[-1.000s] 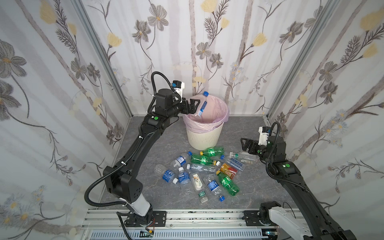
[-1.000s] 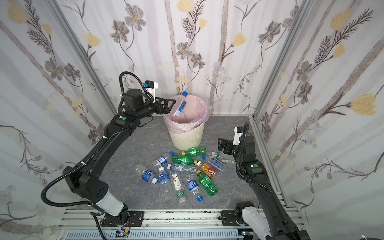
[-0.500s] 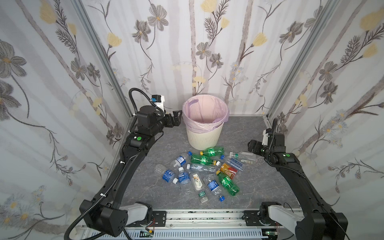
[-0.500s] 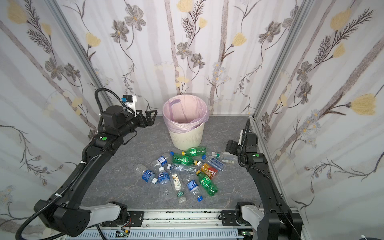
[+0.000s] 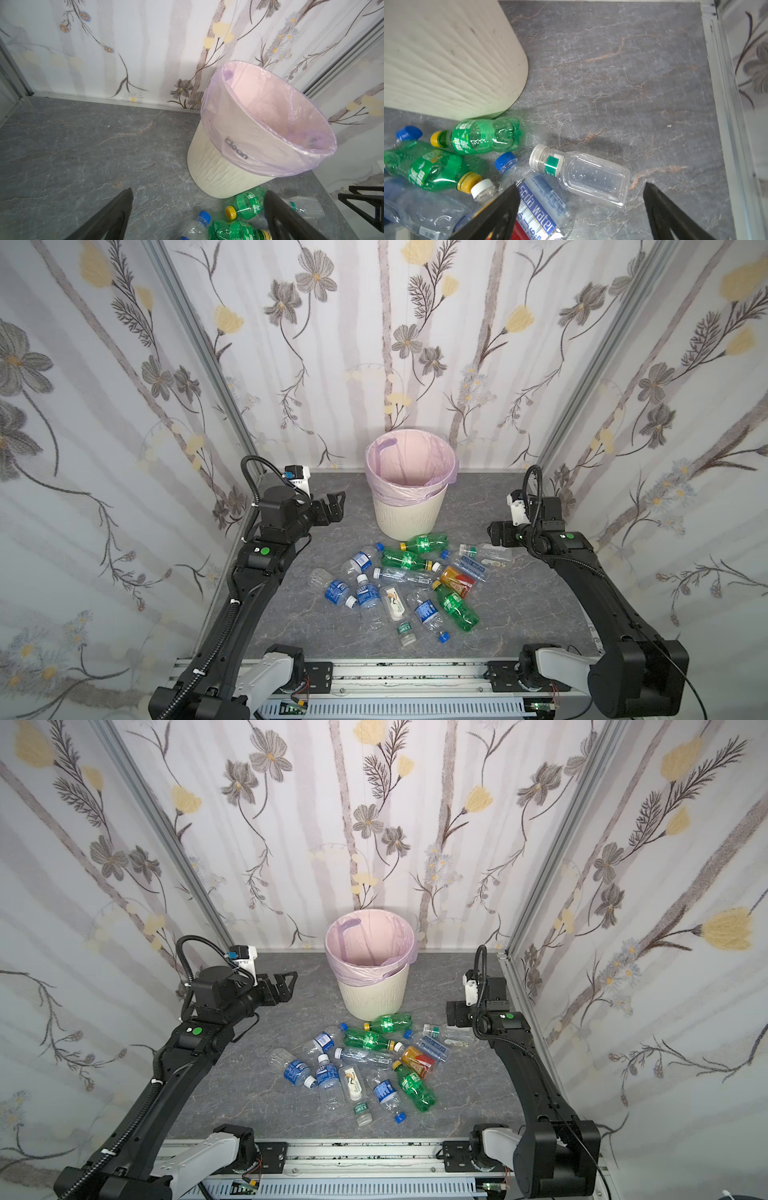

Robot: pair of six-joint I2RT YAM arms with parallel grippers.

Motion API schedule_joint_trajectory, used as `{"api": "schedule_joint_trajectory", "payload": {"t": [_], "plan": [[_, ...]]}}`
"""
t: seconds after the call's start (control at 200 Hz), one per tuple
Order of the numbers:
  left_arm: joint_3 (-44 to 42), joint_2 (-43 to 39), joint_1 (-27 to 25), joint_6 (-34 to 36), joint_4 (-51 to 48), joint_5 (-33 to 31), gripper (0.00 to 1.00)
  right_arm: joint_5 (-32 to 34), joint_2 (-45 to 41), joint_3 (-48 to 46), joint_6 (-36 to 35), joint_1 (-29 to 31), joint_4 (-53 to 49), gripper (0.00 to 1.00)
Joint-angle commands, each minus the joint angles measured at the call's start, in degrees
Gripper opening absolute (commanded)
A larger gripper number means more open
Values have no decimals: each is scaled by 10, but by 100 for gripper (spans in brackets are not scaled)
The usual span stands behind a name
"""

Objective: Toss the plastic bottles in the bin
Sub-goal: 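Grasp the green-labelled tea bottle with the right gripper while the left arm withdraws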

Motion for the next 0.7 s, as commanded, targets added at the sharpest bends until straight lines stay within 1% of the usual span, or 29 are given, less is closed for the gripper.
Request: {"api": "schedule_joint_trajectory", "payload": {"t": [0.0,0.04,0.115,0.21,0.305,0.4,0.43,0.52,0.695], "plan": [[-11,-13,5,-4,6,11,100,-42,17,15,-199,4,-21,94],[-14,-16,6,-4,4,13,100,-37,24,16,-230,7,-32,95],[-18,-20,8,-2,0,15,100,0,43,23,-263,9,-48,95],[-23,-22,9,5,-8,35,100,29,65,25,-322,9,-81,97],[-34,-29,10,6,-11,24,100,61,101,46,-334,8,-106,97],[-44,-35,11,10,-12,10,100,56,125,50,-339,7,-113,97],[-47,-37,12,12,-14,8,100,50,147,50,-343,7,-114,97],[-51,-41,13,16,-15,2,100,10,161,39,-351,5,-96,99],[-47,-42,13,17,-17,4,100,12,205,29,-345,4,-73,96]]}}
